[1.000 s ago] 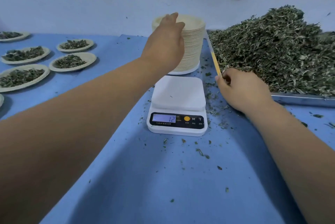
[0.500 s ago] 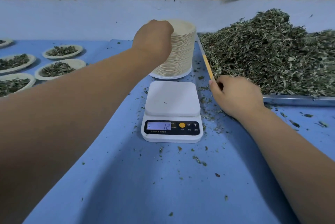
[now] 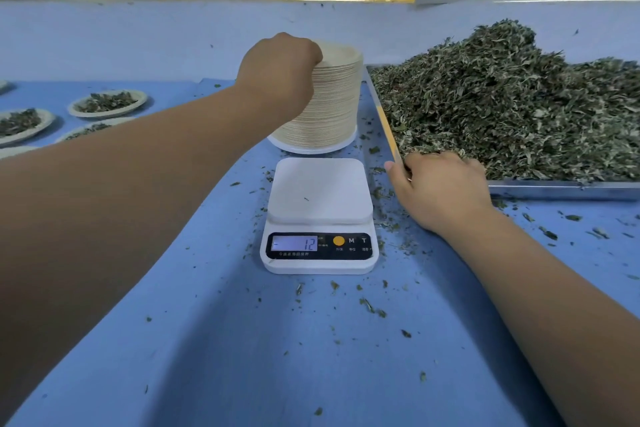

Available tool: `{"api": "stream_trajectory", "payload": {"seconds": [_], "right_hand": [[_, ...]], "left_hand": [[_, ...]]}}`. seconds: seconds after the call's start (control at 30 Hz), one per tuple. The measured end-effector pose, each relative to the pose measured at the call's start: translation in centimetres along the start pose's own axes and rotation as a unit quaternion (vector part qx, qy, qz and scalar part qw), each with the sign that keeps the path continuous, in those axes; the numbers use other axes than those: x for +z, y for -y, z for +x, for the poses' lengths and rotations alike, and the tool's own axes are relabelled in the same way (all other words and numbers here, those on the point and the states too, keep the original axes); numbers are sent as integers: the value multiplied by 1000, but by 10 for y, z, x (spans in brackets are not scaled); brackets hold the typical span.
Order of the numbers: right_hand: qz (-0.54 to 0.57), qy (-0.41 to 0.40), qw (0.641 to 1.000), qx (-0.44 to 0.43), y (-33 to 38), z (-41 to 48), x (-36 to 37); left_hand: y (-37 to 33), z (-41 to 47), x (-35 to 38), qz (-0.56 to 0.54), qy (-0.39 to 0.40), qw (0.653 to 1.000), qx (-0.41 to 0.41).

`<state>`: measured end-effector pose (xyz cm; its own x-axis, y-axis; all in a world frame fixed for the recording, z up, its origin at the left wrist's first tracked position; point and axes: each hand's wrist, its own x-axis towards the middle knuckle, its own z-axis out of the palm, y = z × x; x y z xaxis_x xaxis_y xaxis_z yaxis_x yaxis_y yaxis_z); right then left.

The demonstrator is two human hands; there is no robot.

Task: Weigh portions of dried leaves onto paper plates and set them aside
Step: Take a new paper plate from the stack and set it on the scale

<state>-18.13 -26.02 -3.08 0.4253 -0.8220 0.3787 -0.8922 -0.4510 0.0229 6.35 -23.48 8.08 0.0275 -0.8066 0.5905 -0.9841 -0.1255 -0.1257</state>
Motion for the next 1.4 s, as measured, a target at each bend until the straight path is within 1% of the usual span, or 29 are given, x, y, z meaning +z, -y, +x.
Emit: {"api": "stream_trajectory", "payload": {"seconds": [0.17, 0.27, 0.33, 0.47, 0.53, 0.67, 0.77, 0.87, 0.97, 1.03, 1.1, 1.17, 1.23, 1.4], "right_hand": [[10, 10, 1000, -5, -1, 0, -1], [10, 9, 1000, -10, 0, 0, -1], [8, 4, 1000, -11, 0, 1, -1], [-1, -5, 1000, -20, -1, 1, -1], [-3, -2, 1000, -23, -1, 0, -1], [2, 3, 1000, -22, -2, 1, -2], [-4, 2, 1000, -20, -1, 0, -2], [3, -12, 1000, -5, 0, 0, -3], [34, -49, 998, 12, 1, -1, -5], [18, -68, 997, 21, 0, -1, -6], [3, -69, 997, 37, -4, -1, -6], [9, -44, 998, 48, -9, 1, -5], [11, -27, 999, 34, -12, 2, -4], [15, -29, 999, -16, -8, 1, -3]], "left_hand": [[1, 2, -6, 38, -32, 997, 51], [0, -2, -8, 40, -46, 994, 87], [-1, -4, -7, 43, -46, 994, 89], [1, 0, -5, 15, -63, 998, -1], [1, 3, -5, -1, -70, 997, -32], [1, 0, -4, -86, -80, 989, -94], [0, -4, -1, -164, -109, 973, -124], [-2, -16, -3, -220, -180, 948, -146], [-9, -42, -7, -299, -237, 913, -142], [-15, -66, -9, -361, -251, 889, -130], [-20, -93, -8, -382, -251, 880, -126], [-20, -117, -3, -389, -237, 881, -131], [-18, -135, 2, -391, -211, 884, -145], [-4, -157, 14, -370, -171, 898, -162]]}}
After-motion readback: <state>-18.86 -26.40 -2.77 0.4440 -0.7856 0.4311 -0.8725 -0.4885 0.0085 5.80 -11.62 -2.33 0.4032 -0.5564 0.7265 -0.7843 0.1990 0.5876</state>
